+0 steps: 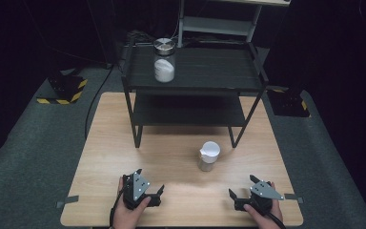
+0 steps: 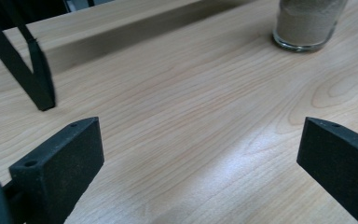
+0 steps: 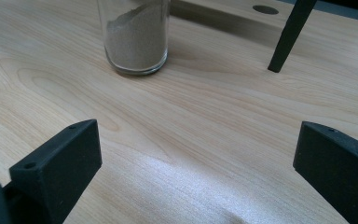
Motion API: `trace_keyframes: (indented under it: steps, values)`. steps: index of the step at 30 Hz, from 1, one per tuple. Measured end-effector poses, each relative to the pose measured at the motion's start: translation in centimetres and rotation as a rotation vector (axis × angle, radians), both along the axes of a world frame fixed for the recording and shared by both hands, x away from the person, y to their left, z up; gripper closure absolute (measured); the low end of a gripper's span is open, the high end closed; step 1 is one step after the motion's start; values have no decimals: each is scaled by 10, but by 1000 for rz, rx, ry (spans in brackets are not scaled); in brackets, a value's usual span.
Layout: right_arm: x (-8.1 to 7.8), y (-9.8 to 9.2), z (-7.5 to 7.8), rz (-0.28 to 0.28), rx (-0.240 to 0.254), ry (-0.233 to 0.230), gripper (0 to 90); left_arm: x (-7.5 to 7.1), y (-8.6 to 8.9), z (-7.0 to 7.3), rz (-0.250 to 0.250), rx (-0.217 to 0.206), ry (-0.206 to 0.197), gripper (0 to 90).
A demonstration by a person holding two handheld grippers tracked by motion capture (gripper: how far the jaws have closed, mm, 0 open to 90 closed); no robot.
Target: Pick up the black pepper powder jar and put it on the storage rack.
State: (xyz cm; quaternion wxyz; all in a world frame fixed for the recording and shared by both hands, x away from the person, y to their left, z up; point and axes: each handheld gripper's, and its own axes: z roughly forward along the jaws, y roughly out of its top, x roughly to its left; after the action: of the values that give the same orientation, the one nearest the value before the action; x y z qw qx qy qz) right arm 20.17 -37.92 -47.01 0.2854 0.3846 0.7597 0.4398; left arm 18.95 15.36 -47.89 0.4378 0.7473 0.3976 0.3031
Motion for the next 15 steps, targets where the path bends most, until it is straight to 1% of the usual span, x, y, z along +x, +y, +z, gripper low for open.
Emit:
trace_keyframes:
  steps: [2, 3, 6, 9, 10, 15]
  values:
    - [-2, 1, -1, -3, 9, -4, 6, -1, -1, 0, -3, 8, -3, 7]
    - [-2, 2, -1, 2, 4, -8, 6, -1, -1, 0, -5, 8, -7, 7]
    - [-4, 5, 1, 2, 19, -18, 6, -1, 1, -1, -11, 1, -9, 7]
    - [-6, 9, 3, 9, 32, -28, 6, -1, 4, -1, -9, -17, -5, 7]
    - [-6, 10, 4, 14, 44, -32, 6, -1, 4, -2, -8, -24, -5, 7]
    - [-8, 16, 9, 20, 77, -54, 6, -1, 4, -1, 3, -27, 0, 6]
